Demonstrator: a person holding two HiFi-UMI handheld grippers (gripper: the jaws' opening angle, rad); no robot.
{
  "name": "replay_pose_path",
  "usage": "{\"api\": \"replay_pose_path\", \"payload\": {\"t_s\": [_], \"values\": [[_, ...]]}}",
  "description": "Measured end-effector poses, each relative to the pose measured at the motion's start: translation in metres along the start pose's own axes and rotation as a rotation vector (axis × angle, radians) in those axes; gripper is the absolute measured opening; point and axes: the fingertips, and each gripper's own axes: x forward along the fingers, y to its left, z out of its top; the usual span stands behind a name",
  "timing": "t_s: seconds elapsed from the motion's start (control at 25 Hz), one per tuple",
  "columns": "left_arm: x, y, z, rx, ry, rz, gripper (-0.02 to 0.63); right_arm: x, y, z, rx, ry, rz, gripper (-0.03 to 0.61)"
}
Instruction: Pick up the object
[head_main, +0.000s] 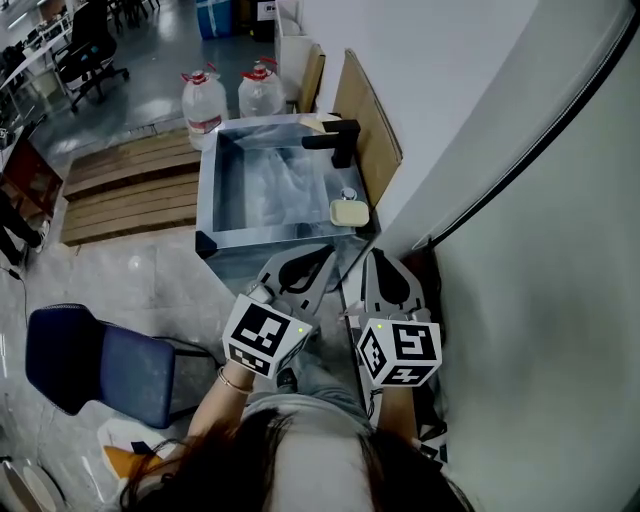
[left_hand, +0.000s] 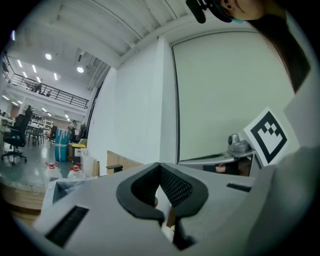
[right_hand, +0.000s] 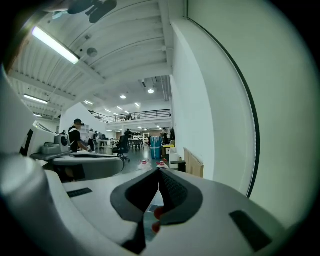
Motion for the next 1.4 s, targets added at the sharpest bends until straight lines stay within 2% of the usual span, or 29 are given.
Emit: {"api": "replay_pose_path", "payload": {"t_s": [0.8,1.08,1.4], "values": [[0.094,0.051,-0.017,-0.013,0.045,-0.032,0.008,0.100,-0.061,-0.033,-0.020,0.134,-0.011,0.026],[0.119,0.064,-0.025,-0.014,0.055,-0.034,0.008,0.129,-0.079,-0.058,-0.031,0.209,-0.016,0.026],[0.141,0.075,-0.038,-0.021,0.081,-0.034,0.008,0.159,-0.100,-0.104,-0.041,0.317,-0.014,0.028]]}}
